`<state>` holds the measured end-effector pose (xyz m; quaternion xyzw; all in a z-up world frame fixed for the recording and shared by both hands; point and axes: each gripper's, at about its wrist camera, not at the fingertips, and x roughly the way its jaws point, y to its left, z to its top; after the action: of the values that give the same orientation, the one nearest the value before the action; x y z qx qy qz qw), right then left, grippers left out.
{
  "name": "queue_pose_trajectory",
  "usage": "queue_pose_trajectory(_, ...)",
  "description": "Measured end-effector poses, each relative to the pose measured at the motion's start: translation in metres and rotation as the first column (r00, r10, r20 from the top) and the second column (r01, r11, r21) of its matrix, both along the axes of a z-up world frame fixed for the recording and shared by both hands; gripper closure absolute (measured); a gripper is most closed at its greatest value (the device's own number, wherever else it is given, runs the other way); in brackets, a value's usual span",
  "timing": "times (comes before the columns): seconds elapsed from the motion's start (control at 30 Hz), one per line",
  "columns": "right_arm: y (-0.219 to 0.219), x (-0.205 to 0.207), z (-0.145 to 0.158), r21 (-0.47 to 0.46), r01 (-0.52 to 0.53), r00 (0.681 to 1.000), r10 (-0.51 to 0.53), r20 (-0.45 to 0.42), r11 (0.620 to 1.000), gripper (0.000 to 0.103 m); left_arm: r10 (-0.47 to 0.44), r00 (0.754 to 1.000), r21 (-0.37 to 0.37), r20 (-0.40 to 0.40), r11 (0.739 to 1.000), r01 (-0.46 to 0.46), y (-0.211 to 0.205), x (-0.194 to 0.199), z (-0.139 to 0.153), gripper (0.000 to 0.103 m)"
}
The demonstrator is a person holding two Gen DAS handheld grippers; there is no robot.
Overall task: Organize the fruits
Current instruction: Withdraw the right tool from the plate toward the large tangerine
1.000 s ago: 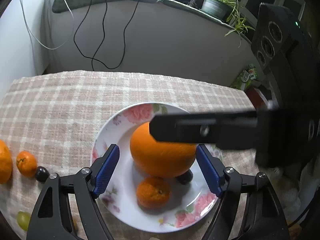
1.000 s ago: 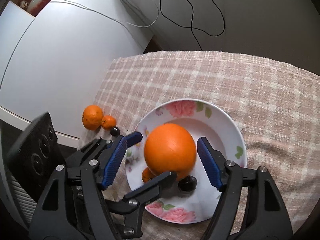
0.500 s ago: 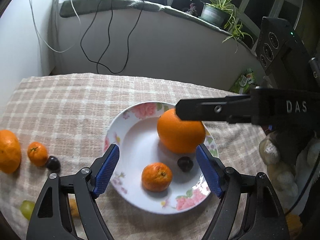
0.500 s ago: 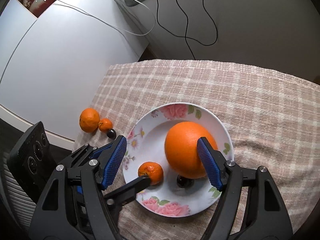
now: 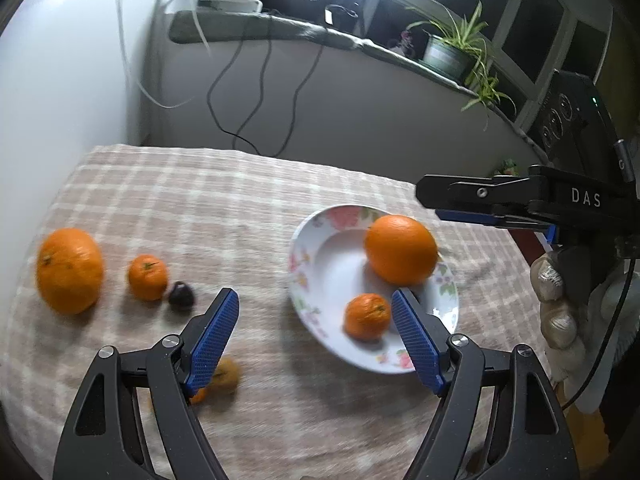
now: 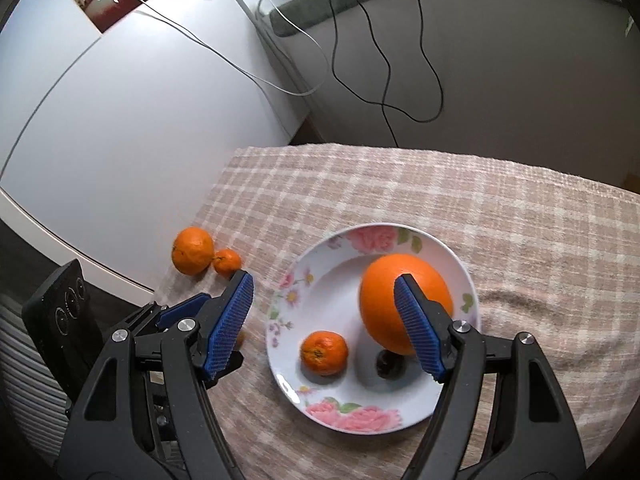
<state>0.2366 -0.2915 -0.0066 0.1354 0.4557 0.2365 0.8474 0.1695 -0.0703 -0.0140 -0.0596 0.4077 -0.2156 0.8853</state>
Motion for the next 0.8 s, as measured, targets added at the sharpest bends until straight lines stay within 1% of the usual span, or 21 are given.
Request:
queue_pose_trajectory(0.17,0.014,-0.004,0.006,0.015,-0.014,0.999,0.013,0.046,1.0,0.027,0.065,0.998,-0.015,0.011,0.998,-0.065,0.03,-0.006,0.003,0.024)
queue_pose_trajectory(0.3,0.033,-0.003,0.008,-0.014,-0.053,0.997,0.054,0.062,0.998,0.027,0.131,0.991,-0.027,0.018,0.991,-0.13,0.061,-0.01,0.003,0.024)
queue_pose_trajectory(0.33,0.037,-0.003,0.009,-0.025,-0.064,0.996,0.065,0.066,0.998,0.026,0.15,0.988,-0.028,0.02,0.988,-0.15,0.069,-0.011,0.003,0.024)
queue_pose_trajectory(0.37,0.042,-0.002,0.01,-0.035,-0.075,0.995,0.077,0.067,0.997,0.02,0.17,0.985,-0.032,0.019,0.985,-0.169,0.078,-0.012,0.002,0.024)
queue_pose_trajectory(0.4,0.047,-0.001,0.01,-0.043,-0.083,0.994,0.086,0.064,0.996,0.016,0.184,0.983,-0.037,0.018,0.982,-0.183,0.085,-0.012,0.001,0.024)
queue_pose_trajectory(0.53,0.066,0.007,0.009,-0.051,-0.114,0.993,0.116,0.035,0.992,0.016,0.241,0.97,-0.044,0.007,0.97,-0.241,0.114,-0.011,-0.004,0.024)
queue_pose_trajectory(0.67,0.088,0.015,0.004,-0.018,-0.153,0.988,0.154,0.01,0.988,0.015,0.279,0.96,-0.045,0.0,0.959,-0.279,0.13,-0.009,-0.009,0.024)
queue_pose_trajectory(0.8,0.109,0.019,0.001,-0.013,-0.19,0.982,0.19,0.001,0.982,0.016,0.304,0.953,-0.047,-0.008,0.951,-0.304,0.143,-0.003,-0.013,0.024)
